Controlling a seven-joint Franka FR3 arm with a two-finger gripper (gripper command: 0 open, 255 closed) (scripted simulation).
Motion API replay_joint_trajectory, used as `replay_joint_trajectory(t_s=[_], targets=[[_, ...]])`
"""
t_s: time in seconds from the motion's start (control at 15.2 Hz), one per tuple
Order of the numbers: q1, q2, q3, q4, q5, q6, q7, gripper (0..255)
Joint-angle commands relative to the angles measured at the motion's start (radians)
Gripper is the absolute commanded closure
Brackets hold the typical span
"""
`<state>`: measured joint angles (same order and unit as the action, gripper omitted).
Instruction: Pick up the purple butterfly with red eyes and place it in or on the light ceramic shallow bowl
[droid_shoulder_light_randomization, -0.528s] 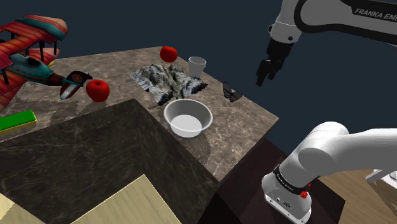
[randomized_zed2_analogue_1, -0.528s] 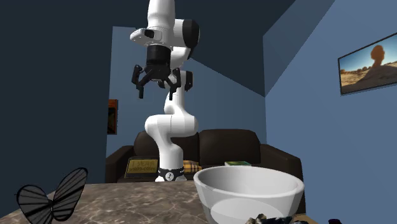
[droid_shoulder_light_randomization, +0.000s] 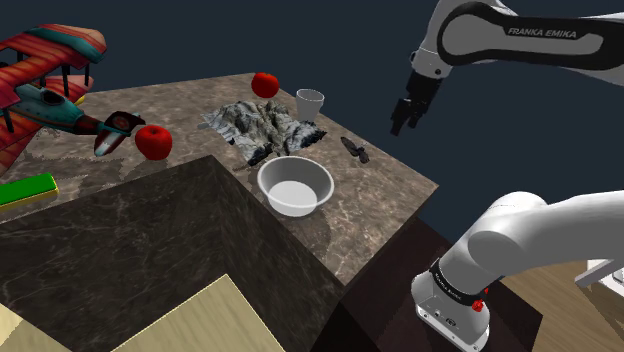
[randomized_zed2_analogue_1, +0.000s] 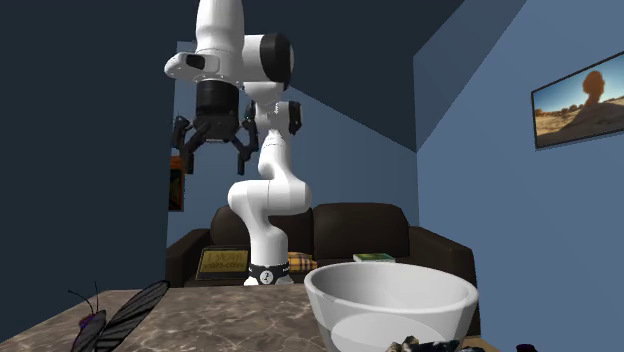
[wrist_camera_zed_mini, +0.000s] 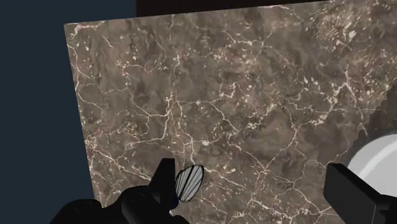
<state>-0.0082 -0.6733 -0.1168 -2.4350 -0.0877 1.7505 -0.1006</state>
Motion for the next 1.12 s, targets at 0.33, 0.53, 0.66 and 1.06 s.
replay_joint_trajectory(t_s=[0.33, 0.53, 0.66, 1.06], targets=[[-0.013, 0.207, -0.122, 0.018, 0.016, 0.227, -0.110, 0], [-0.010, 0.311, -0.172, 0.050, 0.048, 0.310, -0.168, 0], [-0.005, 0.385, -0.205, 0.078, 0.081, 0.360, -0.212, 0], [0.002, 0.616, -0.281, 0.195, 0.230, 0.468, -0.367, 0]])
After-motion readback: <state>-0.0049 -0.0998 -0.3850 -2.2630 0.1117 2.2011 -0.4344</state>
